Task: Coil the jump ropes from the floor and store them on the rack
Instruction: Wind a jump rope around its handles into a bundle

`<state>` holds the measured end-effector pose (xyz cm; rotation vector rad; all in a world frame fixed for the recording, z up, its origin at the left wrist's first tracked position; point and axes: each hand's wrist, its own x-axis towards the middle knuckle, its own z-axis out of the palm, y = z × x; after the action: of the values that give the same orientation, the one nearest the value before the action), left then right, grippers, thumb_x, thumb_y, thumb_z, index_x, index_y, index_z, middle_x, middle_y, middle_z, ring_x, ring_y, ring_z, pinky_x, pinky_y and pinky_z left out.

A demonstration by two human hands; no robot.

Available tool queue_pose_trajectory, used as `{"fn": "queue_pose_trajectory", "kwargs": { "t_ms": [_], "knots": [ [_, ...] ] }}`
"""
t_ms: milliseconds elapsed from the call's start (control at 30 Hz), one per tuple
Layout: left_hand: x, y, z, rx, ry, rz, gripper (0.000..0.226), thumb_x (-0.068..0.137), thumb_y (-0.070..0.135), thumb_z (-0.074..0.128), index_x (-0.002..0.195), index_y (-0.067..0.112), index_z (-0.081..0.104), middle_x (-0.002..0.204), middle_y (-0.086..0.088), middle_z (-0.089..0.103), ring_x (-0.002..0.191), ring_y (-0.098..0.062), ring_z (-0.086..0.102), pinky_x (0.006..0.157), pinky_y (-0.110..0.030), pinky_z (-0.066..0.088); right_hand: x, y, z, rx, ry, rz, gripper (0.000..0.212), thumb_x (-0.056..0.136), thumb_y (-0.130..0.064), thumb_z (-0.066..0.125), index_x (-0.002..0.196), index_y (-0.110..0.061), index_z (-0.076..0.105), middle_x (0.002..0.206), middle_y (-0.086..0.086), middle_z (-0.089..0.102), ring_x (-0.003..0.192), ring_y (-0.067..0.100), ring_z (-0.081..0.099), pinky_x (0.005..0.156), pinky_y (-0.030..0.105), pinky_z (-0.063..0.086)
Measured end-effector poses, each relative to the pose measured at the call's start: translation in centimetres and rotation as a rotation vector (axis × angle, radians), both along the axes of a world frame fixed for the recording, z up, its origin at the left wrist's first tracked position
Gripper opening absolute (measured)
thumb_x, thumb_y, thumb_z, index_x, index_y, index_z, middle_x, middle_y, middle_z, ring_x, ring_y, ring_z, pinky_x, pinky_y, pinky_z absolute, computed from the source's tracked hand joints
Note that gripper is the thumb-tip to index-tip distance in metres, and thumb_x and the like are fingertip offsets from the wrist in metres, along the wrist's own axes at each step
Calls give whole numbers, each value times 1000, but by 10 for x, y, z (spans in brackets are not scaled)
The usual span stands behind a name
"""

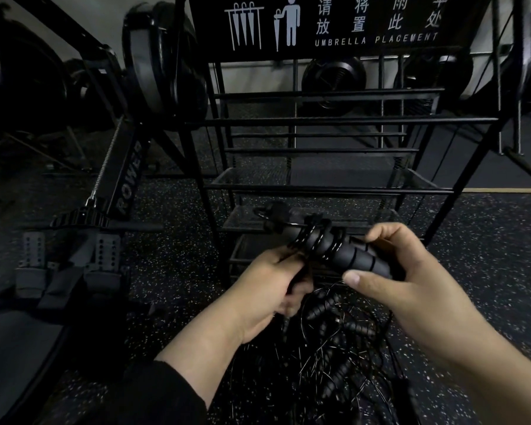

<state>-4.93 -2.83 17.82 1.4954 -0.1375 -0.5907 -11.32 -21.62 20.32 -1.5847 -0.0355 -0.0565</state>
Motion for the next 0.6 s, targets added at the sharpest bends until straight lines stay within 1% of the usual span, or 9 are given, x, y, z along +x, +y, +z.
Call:
{"fn": "queue_pose_trajectory", "kwargs": {
  "t_ms": [67, 167, 233, 267, 367, 400, 467, 533, 600],
  "knots": [
    [-1, -2, -1, 46, -12, -7, 28, 107, 14, 36, 89, 18, 57, 60, -1, 41, 44, -9, 24, 44, -23, 15, 1, 2, 0, -83, -10, -44, 49, 61, -35, 82, 102, -33, 55, 106, -4, 76, 96, 16, 73, 79, 18, 55],
    [-1, -5, -3, 220, -69, -10, 29, 103, 15, 43, 82, 25, 61, 63, 2, 49, 43, -7, 29, 41, -21, 20, 2, 6, -3, -237, 0, -132, 52, 63, -40, 81, 105, -31, 53, 103, -16, 74, 91, 5, 72, 79, 20, 55],
    [0, -6, -6, 348, -169, -52, 28, 102, 18, 49, 81, 27, 64, 59, 11, 51, 44, -5, 35, 44, -24, 26, 3, 6, -7, -327, 29, -211, 50, 65, -43, 83, 103, -35, 52, 100, -20, 73, 87, 4, 70, 78, 26, 54],
    [0, -5, -8, 419, -244, -78, 25, 102, 20, 51, 83, 26, 66, 57, 11, 52, 46, -5, 38, 46, -27, 29, 5, 4, -9, -393, 49, -248, 50, 66, -44, 85, 103, -39, 51, 98, -22, 72, 86, 1, 68, 76, 26, 53],
    [-3, -6, -11, 627, -489, -143, 19, 99, 24, 56, 89, 14, 69, 62, -6, 60, 52, -12, 44, 54, -40, 39, 9, -1, -14, -600, 126, -318, 53, 72, -46, 87, 107, -44, 46, 101, -26, 64, 88, -4, 60, 69, 19, 45],
    [-5, -7, -11, 679, -548, -147, 20, 98, 25, 57, 88, 13, 69, 66, -8, 63, 54, -14, 49, 58, -43, 44, 10, -2, -15, -642, 148, -312, 56, 74, -45, 86, 111, -45, 44, 105, -27, 61, 91, -3, 58, 69, 17, 42],
    [-8, -7, -7, 771, -649, -149, 20, 97, 30, 57, 88, 16, 70, 72, -3, 66, 64, -16, 60, 64, -43, 50, 12, -4, -18, -689, 182, -277, 58, 76, -43, 86, 116, -43, 44, 108, -23, 60, 93, 3, 57, 69, 17, 40],
    [-8, -5, -1, 861, -736, -187, 19, 96, 31, 55, 94, 20, 70, 79, 2, 67, 74, -17, 63, 70, -40, 53, 12, -3, -18, -743, 201, -240, 51, 79, -40, 85, 112, -43, 46, 99, -17, 63, 84, 2, 58, 62, 19, 40],
    [-7, -2, 6, 917, -815, -256, 20, 96, 29, 54, 104, 22, 71, 88, 5, 67, 78, -11, 60, 74, -36, 52, 11, -1, -17, -801, 204, -200, 47, 81, -37, 83, 110, -42, 47, 90, -16, 61, 77, -1, 57, 55, 17, 37]
  ]
}}
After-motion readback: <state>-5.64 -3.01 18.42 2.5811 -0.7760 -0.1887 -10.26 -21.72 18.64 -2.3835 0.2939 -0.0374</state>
